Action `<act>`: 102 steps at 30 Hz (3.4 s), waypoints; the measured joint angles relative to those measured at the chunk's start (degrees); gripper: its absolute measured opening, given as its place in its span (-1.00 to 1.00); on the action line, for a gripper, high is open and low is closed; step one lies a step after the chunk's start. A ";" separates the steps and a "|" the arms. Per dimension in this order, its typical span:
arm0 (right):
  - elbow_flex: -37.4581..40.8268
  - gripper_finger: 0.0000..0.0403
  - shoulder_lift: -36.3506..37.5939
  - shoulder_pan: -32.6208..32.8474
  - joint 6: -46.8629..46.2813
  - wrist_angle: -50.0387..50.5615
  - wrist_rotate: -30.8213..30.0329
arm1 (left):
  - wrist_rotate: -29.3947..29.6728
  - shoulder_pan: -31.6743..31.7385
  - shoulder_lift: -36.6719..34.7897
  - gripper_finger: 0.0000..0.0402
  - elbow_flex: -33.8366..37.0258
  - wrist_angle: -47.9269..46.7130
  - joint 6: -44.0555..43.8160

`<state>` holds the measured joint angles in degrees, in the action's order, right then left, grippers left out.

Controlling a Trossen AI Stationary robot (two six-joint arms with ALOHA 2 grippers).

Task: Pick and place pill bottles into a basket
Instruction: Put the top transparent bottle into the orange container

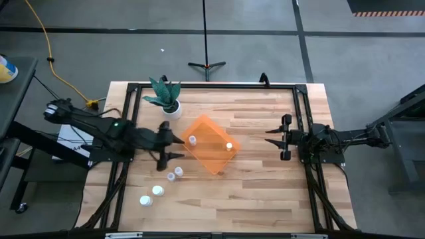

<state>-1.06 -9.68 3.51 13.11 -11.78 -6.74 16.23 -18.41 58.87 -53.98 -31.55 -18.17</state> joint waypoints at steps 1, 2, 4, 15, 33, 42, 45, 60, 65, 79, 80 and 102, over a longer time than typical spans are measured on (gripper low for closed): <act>0.00 -0.36 -0.01 0.00 0.02 0.02 0.00 | -0.01 0.00 3.10 0.39 -3.58 -4.93 -2.95; 0.00 -0.36 -0.01 0.01 0.05 0.10 0.00 | -0.01 0.00 6.09 0.39 -6.85 -9.20 -5.66; -0.02 -0.36 -0.01 0.00 0.60 0.63 0.00 | -0.31 0.01 11.40 0.39 -12.10 -16.06 -10.92; -0.02 -0.36 -0.01 0.00 1.50 1.67 0.00 | -13.38 0.00 29.63 0.39 -19.60 -30.27 -34.60; -0.07 -0.36 -0.06 0.00 2.59 1.67 -4.33 | -14.30 0.00 38.56 0.39 -19.57 -32.46 -47.02; -0.07 -0.36 -0.08 0.00 2.57 2.45 -4.31 | -18.49 0.00 42.73 0.39 -19.55 -32.46 -46.32; -0.07 -0.36 -0.08 0.00 2.55 2.53 -4.31 | -18.40 -0.02 43.16 0.39 -19.49 -32.44 -46.16; -0.07 -0.36 -0.10 0.00 2.44 2.78 -4.30 | -19.57 0.00 47.06 0.39 -19.44 -31.19 -38.62; -0.07 -0.36 -0.10 0.02 2.44 2.79 -4.28 | -19.57 0.00 47.04 0.26 -19.44 -31.04 -37.06; -0.07 -0.36 -0.10 0.00 2.42 2.77 -4.28 | -19.87 0.67 46.95 -0.09 -19.68 -30.34 -30.27; -0.07 -0.36 -0.10 0.00 2.42 2.77 -4.27 | -19.93 0.81 47.05 -0.06 -20.27 -30.47 -29.63; -0.04 -0.36 -0.10 0.02 2.42 2.55 -4.26 | -9.97 12.32 48.11 -0.09 -43.84 -30.30 0.41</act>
<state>-1.10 -9.78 3.53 15.53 -9.23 -11.00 6.26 -6.09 106.98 -97.82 -61.84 -17.76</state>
